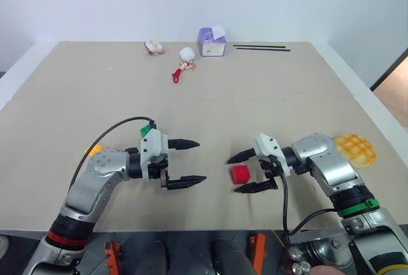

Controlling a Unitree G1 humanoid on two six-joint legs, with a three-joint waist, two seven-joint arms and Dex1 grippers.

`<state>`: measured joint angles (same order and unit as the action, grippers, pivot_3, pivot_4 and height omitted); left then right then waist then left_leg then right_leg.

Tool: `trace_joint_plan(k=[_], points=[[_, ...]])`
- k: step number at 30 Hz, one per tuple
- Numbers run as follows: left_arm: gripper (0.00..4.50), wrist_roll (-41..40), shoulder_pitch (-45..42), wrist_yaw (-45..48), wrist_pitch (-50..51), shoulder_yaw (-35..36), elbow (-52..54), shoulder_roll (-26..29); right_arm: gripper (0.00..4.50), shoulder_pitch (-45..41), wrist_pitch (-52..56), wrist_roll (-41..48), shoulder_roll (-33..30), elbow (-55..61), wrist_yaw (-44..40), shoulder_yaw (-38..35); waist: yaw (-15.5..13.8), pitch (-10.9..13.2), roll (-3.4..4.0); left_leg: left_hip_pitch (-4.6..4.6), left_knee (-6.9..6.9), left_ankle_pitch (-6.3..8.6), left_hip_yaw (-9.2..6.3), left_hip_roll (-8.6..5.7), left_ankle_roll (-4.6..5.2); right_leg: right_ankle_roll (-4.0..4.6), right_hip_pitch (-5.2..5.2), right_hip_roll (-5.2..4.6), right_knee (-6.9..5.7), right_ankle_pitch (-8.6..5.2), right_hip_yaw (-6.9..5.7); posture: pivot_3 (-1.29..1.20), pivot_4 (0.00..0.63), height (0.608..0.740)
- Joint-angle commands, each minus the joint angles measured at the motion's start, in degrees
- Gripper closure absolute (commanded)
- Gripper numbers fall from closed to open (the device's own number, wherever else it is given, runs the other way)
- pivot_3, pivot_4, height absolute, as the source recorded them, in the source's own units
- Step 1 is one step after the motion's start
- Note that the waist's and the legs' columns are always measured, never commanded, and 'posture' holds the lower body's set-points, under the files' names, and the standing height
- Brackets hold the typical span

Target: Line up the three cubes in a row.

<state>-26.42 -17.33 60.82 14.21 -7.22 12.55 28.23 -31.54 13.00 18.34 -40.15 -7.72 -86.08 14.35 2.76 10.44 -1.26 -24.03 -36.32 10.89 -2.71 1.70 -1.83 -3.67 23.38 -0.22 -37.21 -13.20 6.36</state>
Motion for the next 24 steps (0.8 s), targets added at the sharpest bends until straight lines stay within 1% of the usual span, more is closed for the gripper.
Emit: trace_joint_plan(k=[1, 2, 4, 6, 8, 13, 20, 24], points=[[0.00, -1.79, 1.31, -4.35, 1.44, 4.30, 3.61, -0.03, 0.22, -2.65, 6.44, 6.91, -0.28, 6.60, 0.78, -5.29, 0.01, 0.01, 0.01, 0.00, 0.00, 0.00, 0.00, 0.00, 0.00, 0.00, 0.00, 0.00, 0.00, 0.00, 0.00, 0.00, 0.150, 0.740], [0.00, -2.01, 1.73, -6.05, 1.96, 5.56, 4.09, -0.01, 0.22, -3.21, 8.59, 8.75, 0.18, 8.21, 2.16, -6.57, 0.04, 0.02, 0.02, 0.00, 0.00, 0.00, 0.00, 0.01, 0.00, 0.00, 0.02, 0.00, -0.01, 0.01, 0.00, 0.00, 0.150, 0.740], [0.00, -2.23, 2.06, -10.29, 3.18, 9.31, 3.78, 0.10, 0.22, -5.04, 12.07, 10.79, 2.23, 10.71, 7.46, -8.83, 0.07, 0.03, 0.01, 0.00, 0.00, 0.00, -0.01, 0.04, 0.00, 0.00, 0.03, 0.03, -0.04, 0.01, -0.01, 0.00, 0.150, 0.740], [0.00, -1.79, 1.79, -13.74, 4.15, 12.33, 2.40, 0.62, 0.22, -6.31, 13.31, 9.72, 4.08, 12.08, 12.46, -9.27, 0.02, 0.02, 0.00, 0.03, 0.00, 0.00, -0.05, 0.07, 0.00, 0.04, 0.03, 0.07, -0.07, 0.03, -0.04, 0.00, 0.150, 0.740], [0.00, -0.28, 1.42, -15.64, 4.62, 13.46, 0.84, 1.56, 0.22, -6.72, 14.85, 9.48, 4.76, 13.48, 14.60, -9.01, 0.01, 0.02, 0.00, 0.03, 0.00, 0.00, -0.13, 0.07, 0.00, 0.06, 0.02, 0.08, -0.08, 0.02, -0.11, 0.00, 0.150, 0.740], [0.00, 3.09, -0.55, -14.45, 3.10, 12.46, -4.45, 4.43, 0.22, -7.33, 16.83, 9.39, 5.71, 15.76, 17.25, -8.00, -0.10, 0.03, -0.01, -0.11, 0.00, 0.00, -0.11, -0.03, -0.01, 0.00, 0.05, -0.03, -0.05, -0.04, -0.11, 0.00, 0.150, 0.740], [0.00, 7.58, -5.92, -14.73, 2.65, 10.46, -13.84, 4.75, 0.22, -7.76, 16.23, 8.45, 6.45, 16.69, 18.74, -7.19, -0.04, 0.04, -0.03, -0.15, 0.01, 0.00, -0.16, 0.00, -0.01, -0.18, 0.10, 0.00, -0.06, 0.07, -0.20, 0.00, 0.150, 0.740], [0.00, 8.71, -6.63, -14.20, 3.17, 9.30, -16.23, 4.82, 0.22, -7.39, 16.23, 8.16, 6.14, 17.42, 19.23, -7.21, 0.00, 0.05, -0.04, -0.15, 0.05, 0.00, -0.16, 0.01, -0.01, -0.16, 0.13, 0.00, -0.06, 0.06, -0.20, 0.00, 0.150, 0.740]])
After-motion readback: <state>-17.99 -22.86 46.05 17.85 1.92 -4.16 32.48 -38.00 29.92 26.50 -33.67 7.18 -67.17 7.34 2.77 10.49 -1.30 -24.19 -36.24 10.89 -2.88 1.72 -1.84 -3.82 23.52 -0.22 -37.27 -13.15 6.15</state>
